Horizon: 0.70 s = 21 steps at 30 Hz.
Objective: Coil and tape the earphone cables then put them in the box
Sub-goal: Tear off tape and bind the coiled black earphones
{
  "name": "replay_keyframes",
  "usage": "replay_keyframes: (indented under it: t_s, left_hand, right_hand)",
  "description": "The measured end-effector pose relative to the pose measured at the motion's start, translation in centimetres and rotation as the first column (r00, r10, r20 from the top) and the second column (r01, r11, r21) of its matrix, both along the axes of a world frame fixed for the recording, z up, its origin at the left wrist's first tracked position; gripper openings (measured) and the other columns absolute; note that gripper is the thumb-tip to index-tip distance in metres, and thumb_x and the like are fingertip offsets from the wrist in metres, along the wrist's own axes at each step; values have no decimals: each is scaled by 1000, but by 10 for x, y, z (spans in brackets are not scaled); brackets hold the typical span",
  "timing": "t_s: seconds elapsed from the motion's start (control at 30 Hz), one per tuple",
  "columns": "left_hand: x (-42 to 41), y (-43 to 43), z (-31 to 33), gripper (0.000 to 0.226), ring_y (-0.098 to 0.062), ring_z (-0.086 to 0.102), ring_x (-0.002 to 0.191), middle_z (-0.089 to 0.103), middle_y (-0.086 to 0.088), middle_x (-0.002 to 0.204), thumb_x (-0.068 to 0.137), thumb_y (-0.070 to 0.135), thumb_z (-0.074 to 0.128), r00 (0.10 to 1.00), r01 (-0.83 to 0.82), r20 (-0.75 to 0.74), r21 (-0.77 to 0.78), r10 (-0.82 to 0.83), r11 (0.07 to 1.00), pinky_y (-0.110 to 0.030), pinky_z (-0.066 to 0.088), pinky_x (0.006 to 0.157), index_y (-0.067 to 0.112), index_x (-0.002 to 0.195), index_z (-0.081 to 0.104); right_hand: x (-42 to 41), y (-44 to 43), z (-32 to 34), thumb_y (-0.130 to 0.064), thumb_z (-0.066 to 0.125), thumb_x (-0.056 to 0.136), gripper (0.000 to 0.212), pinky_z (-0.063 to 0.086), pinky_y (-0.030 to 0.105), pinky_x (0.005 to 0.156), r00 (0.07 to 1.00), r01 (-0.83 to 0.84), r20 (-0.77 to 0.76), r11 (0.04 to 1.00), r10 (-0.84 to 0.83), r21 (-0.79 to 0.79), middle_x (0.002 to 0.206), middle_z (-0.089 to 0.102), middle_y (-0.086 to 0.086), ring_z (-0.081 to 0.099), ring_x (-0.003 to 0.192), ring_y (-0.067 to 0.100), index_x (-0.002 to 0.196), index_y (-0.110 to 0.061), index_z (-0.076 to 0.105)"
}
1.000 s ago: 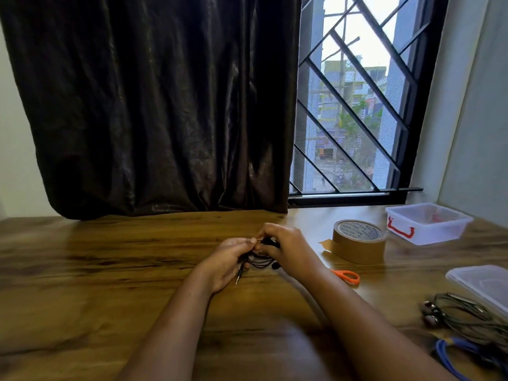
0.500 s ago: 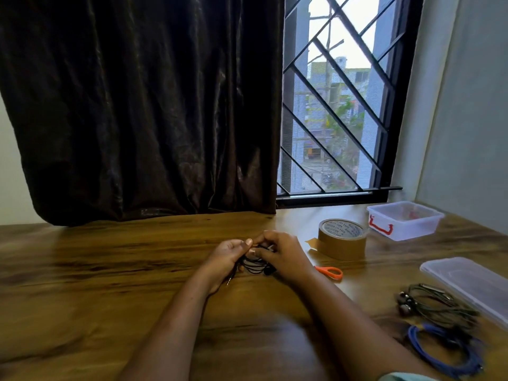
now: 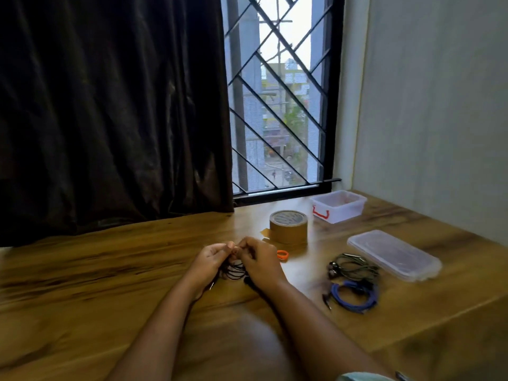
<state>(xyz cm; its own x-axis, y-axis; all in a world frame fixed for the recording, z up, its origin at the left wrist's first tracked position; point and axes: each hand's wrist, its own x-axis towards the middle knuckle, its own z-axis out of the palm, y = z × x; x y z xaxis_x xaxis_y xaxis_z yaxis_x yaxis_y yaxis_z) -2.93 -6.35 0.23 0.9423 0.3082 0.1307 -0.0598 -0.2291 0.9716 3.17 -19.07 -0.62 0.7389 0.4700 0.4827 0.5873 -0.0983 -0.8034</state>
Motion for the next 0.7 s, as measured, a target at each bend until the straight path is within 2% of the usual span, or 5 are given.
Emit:
replay_keyframes:
  t_s: [0.1, 0.27, 0.37, 0.5, 0.7]
  left_hand:
    - [3, -24, -2, 25, -26, 63, 81, 70, -17, 91, 94, 26, 54, 999, 32, -8, 87, -31, 996, -33, 50, 69, 6, 97, 69]
    - [3, -64, -6, 7, -23, 66, 79, 72, -19, 86, 83, 8, 67, 996, 72, 42, 100, -76, 992, -32, 52, 71, 7, 90, 69]
    - [0, -82, -9, 8, -20, 68, 81, 74, -10, 83, 82, 4, 69, 998, 18, 49, 129, -25, 991, -29, 52, 73, 9, 87, 71]
    - [-5, -102, -11, 16, -16, 69, 81, 73, -2, 81, 84, 4, 65, 990, -139, 63, 243, 128, 960, -31, 53, 76, 19, 84, 73]
    - [-24, -127, -7, 26, -10, 63, 82, 70, 4, 86, 83, -3, 58, 926, -376, 144, 296, 348, 878, -26, 50, 78, 20, 85, 71]
  right_hand:
    - [-3, -29, -2, -14, 61, 90, 21, 42, 11, 60, 991, 112, 73, 992, -109, -48, 74, 62, -7, 57, 68, 0, 72, -24, 59]
    - [-18, -75, -4, -18, 52, 93, 18, 44, 27, 65, 940, 318, 180, 934, -289, -163, 88, 66, 5, 59, 80, 17, 84, -11, 66]
    - [-28, -95, -5, -23, 47, 97, 23, 32, 25, 63, 897, 430, 217, 873, -384, -231, 92, 67, 6, 61, 84, 20, 89, -12, 65]
    - [-34, -103, -6, -25, 39, 101, 27, 35, 26, 66, 857, 507, 313, 782, -410, -363, 104, 64, 9, 61, 94, 24, 101, -11, 62]
    - [-54, -130, 0, -2, 45, 93, 43, 43, 29, 97, 857, 498, 300, 823, -418, -275, 125, 58, 12, 52, 117, 23, 135, -10, 50]
